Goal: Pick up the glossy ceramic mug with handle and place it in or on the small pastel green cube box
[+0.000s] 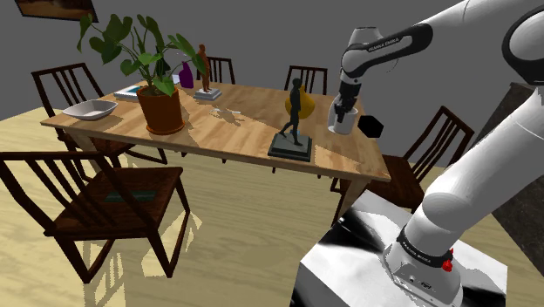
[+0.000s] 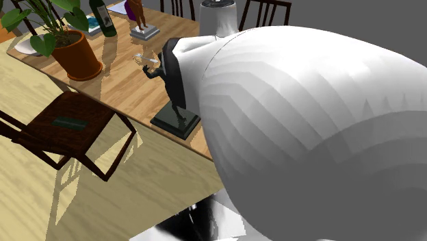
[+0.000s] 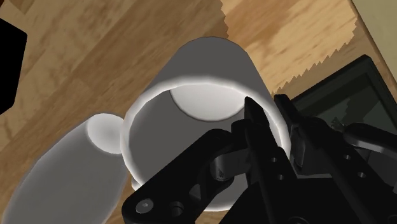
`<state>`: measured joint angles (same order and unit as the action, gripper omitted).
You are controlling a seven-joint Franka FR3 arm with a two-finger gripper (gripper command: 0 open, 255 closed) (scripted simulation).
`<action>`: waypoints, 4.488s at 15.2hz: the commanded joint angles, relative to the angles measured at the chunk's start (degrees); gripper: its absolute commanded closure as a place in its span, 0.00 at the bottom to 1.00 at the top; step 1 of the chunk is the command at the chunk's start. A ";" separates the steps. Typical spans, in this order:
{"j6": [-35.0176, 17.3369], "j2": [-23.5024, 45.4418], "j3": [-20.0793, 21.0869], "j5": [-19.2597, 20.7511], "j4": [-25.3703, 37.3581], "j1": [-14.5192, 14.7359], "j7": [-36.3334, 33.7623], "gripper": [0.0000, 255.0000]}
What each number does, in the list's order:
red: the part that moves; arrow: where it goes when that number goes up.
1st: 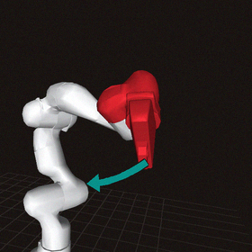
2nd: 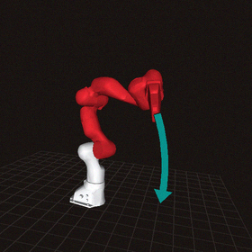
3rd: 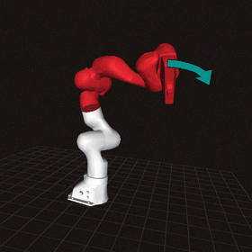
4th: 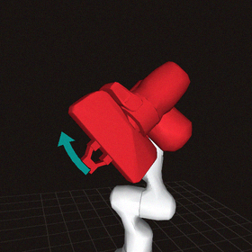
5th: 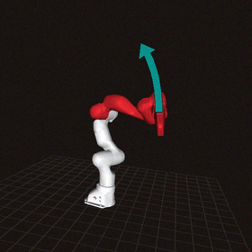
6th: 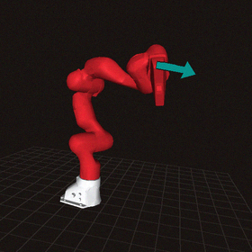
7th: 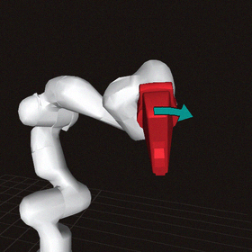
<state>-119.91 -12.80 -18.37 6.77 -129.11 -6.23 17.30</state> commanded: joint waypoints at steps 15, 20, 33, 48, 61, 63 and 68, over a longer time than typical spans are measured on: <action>10.00 1.08 -2.11 -0.64 11.32 -1.07 4.51 1.00; 11.07 7.88 -6.60 -3.22 19.18 -3.34 12.41 1.00; 20.37 33.47 -13.10 -17.33 50.94 -16.30 32.37 1.00; 13.12 38.28 -12.55 -19.96 47.85 -18.61 35.25 1.00; 9.51 38.71 -12.32 -20.34 44.57 -18.33 35.59 1.00; 9.52 38.72 -12.32 -20.34 44.59 -18.34 35.59 0.00; 11.19 38.27 -12.47 -20.05 45.88 -18.36 35.38 0.00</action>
<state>-109.50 25.82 -30.75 -13.47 -83.68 -24.64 52.81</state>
